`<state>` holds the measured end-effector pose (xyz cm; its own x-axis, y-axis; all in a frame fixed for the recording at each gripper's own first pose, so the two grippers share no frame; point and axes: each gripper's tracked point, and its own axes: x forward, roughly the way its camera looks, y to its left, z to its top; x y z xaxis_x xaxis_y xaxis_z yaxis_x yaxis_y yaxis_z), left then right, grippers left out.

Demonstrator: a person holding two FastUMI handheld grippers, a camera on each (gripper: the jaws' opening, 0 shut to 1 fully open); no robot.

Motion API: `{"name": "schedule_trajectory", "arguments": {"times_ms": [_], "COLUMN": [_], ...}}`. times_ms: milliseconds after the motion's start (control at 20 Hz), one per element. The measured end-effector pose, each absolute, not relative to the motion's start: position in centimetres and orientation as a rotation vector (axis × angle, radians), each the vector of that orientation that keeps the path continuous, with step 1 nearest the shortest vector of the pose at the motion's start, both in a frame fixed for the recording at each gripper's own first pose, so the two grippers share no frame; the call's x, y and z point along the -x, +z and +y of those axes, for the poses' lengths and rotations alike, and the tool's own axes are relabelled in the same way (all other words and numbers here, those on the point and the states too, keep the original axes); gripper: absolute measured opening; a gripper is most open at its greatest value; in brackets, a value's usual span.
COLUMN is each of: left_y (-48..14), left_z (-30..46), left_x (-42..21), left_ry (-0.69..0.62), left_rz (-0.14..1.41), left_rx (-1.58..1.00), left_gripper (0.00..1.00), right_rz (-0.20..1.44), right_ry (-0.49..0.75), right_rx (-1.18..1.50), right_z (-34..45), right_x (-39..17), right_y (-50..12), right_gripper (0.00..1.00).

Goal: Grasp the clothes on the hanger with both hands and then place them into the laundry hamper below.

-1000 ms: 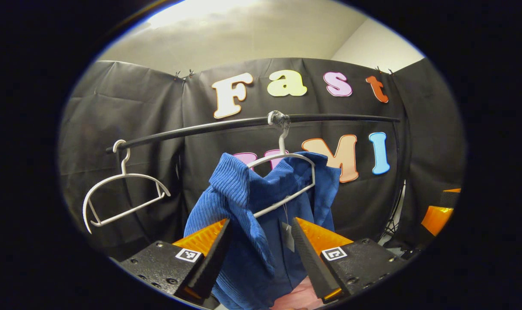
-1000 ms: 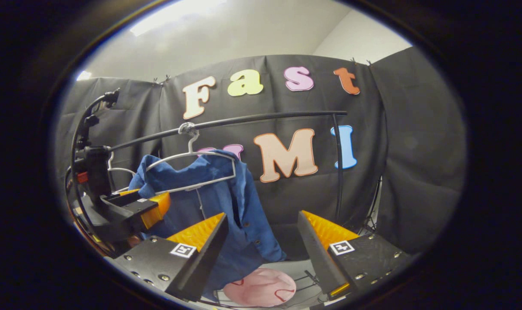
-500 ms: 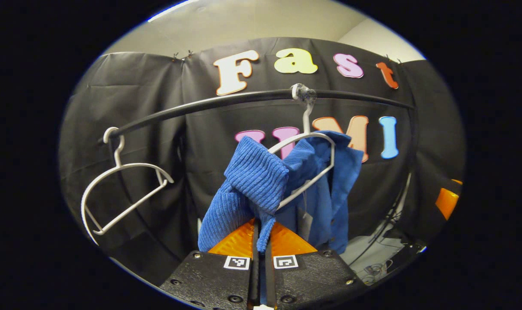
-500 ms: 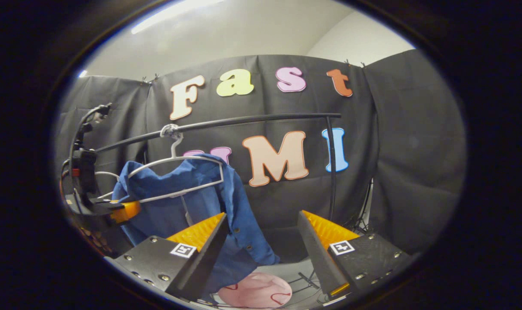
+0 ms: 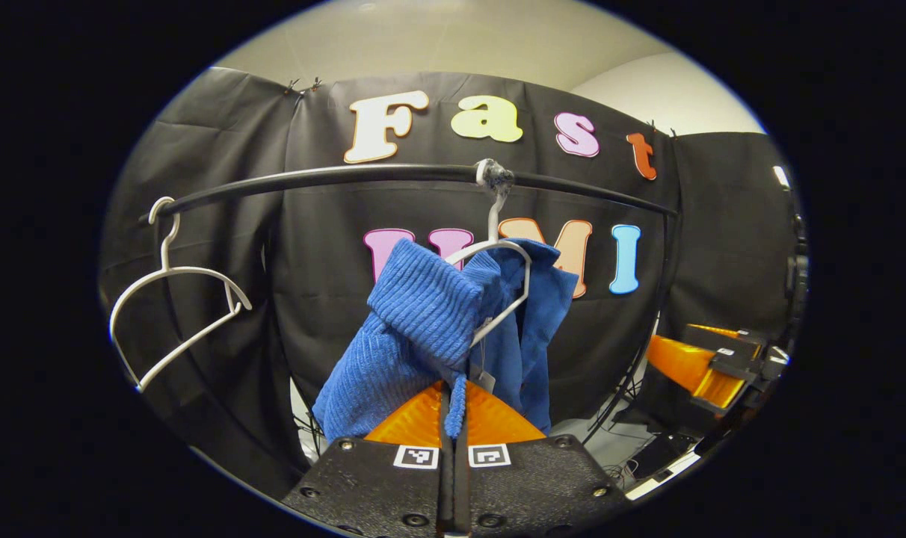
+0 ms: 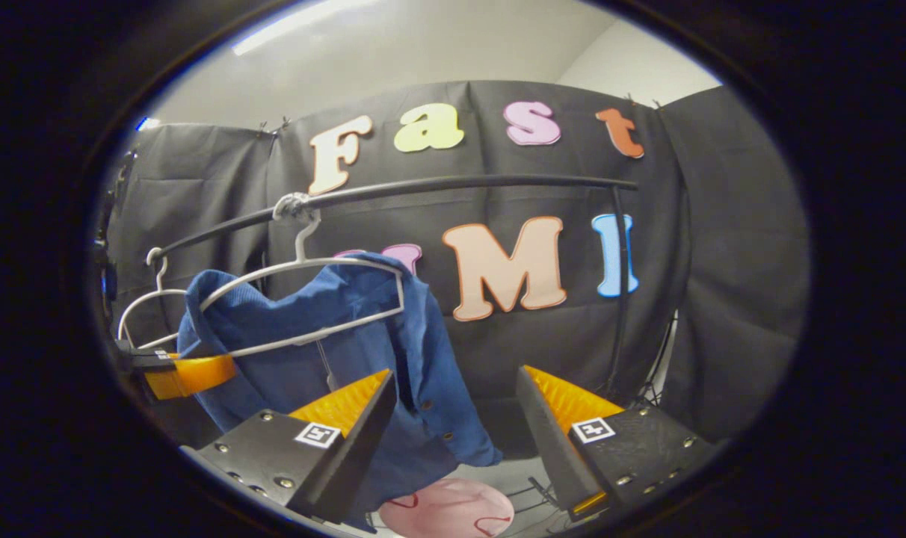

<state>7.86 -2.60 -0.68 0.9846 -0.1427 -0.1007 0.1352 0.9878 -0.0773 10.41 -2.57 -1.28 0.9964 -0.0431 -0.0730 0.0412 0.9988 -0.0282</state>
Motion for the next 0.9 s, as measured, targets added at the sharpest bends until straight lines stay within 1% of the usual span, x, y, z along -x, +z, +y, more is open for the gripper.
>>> {"name": "schedule_trajectory", "arguments": {"times_ms": [100, 300, 350, 400, 450, 500, 600, 650, 750, 800, 900], "left_y": [0.0, 0.5, 1.0, 1.4, 1.7, 2.0, 2.3, 2.4, 2.6, 2.6, 2.4], "left_z": [-2.8, -2.5, -2.3, -2.2, -2.3, -2.4, -2.4, -2.3, -1.4, -0.5, -0.3], "left_x": [-7.6, -7.0, -6.9, -6.7, -6.5, -6.2, -5.9, -5.8, -6.0, -6.0, -5.7], "left_ry": [-0.139, -0.115, -0.11, -0.106, -0.105, -0.107, -0.114, -0.118, -0.093, -0.068, -0.062], "left_rz": [0.095, 0.082, 0.07, 0.059, 0.055, 0.049, 0.061, 0.069, 0.08, 0.076, 0.085], "left_rx": [0.068, 0.049, 0.046, 0.046, 0.048, 0.046, 0.065, 0.099, 0.137, 0.125, 0.125], "left_gripper": [0.0, 0.0, 0.0, 0.0, 0.0, 0.0, 0.0, 0.0, 0.0, 0.01, 0.01], "right_rz": [0.073, 0.092, 0.101, 0.108, 0.109, 0.106, 0.101, 0.099, 0.087, 0.077, 0.078], "right_ry": [0.016, 0.095, 0.122, 0.136, 0.146, 0.153, 0.15, 0.152, 0.179, 0.175, 0.172], "right_rx": [0.038, 0.018, 0.009, 0.014, 0.019, 0.025, 0.03, 0.027, 0.029, 0.038, 0.021], "right_z": [-1.7, 0.0, 0.7, 1.2, 1.4, 1.6, 1.5, 1.6, 2.2, 2.1, 2.3], "right_x": [-12.4, -16.6, -17.6, -18.6, -19.7, -20.8, -22.9, -23.9, -25.2, -25.8, -26.9], "right_y": [-1.2, -1.9, -2.2, -2.3, -2.4, -2.4, -2.3, -2.1, -1.8, -1.7, -1.9], "right_gripper": [0.95, 0.97, 0.95, 0.97, 0.94, 0.94, 0.99, 0.97, 0.96, 0.94, 0.75]}}
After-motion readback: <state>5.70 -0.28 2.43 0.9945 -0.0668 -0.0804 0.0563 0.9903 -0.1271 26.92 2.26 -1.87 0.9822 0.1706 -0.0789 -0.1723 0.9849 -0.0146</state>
